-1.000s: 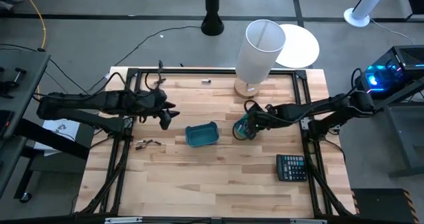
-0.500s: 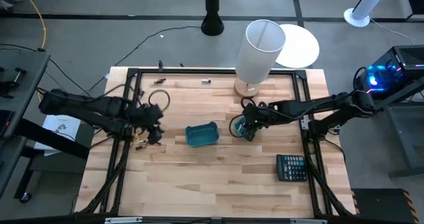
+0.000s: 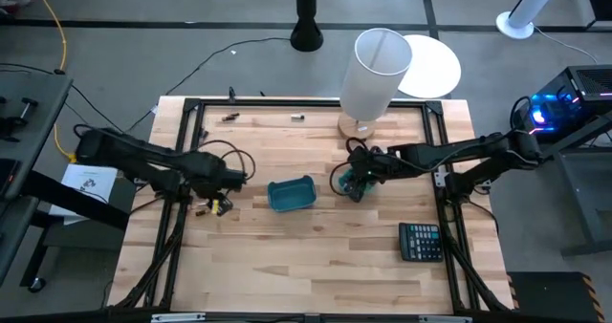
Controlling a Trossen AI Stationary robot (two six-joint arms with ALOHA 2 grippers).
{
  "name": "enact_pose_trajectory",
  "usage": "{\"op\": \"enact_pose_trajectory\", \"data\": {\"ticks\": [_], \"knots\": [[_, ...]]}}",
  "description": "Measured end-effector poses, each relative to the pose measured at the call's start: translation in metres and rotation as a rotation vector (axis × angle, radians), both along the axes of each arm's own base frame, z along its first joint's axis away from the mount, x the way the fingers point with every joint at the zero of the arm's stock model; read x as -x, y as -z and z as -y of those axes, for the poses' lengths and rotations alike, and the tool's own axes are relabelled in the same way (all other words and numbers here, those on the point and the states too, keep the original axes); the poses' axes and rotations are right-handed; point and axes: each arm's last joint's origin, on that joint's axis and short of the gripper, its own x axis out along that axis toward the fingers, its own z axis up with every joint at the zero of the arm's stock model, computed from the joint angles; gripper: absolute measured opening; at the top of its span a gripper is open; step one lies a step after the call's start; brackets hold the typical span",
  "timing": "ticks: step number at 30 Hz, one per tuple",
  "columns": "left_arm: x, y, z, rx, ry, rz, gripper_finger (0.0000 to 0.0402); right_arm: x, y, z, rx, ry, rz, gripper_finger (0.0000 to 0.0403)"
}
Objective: Sort batteries
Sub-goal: Put the silver battery into the green bin
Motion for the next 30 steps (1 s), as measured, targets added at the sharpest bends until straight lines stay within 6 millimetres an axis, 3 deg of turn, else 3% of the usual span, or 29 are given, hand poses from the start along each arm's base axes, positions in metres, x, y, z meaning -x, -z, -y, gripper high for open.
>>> {"op": "enact_pose_trajectory", "data": {"ticks": [8, 15, 23, 30], "knots": [[-0.010, 0.029, -0.019, 0.103, 0.154, -0.170, 0.0173, -0.006, -0.005, 0.000, -0.002, 0.001, 0.080, 0.0190], [-0.009, 0.040, -0.026, 0.210, 0.284, -0.263, 0.0168, -0.006, -0.005, -0.001, -0.002, -0.002, 0.077, 0.0190], [-0.010, 0.037, -0.025, 0.267, 0.321, -0.229, 0.0168, -0.006, -0.004, -0.001, 0.012, -0.003, 0.074, 0.0190], [-0.028, 0.015, -0.023, 0.327, 0.356, -0.121, 0.0168, -0.006, -0.005, 0.000, 0.036, 0.018, 0.075, 0.0190]]}}
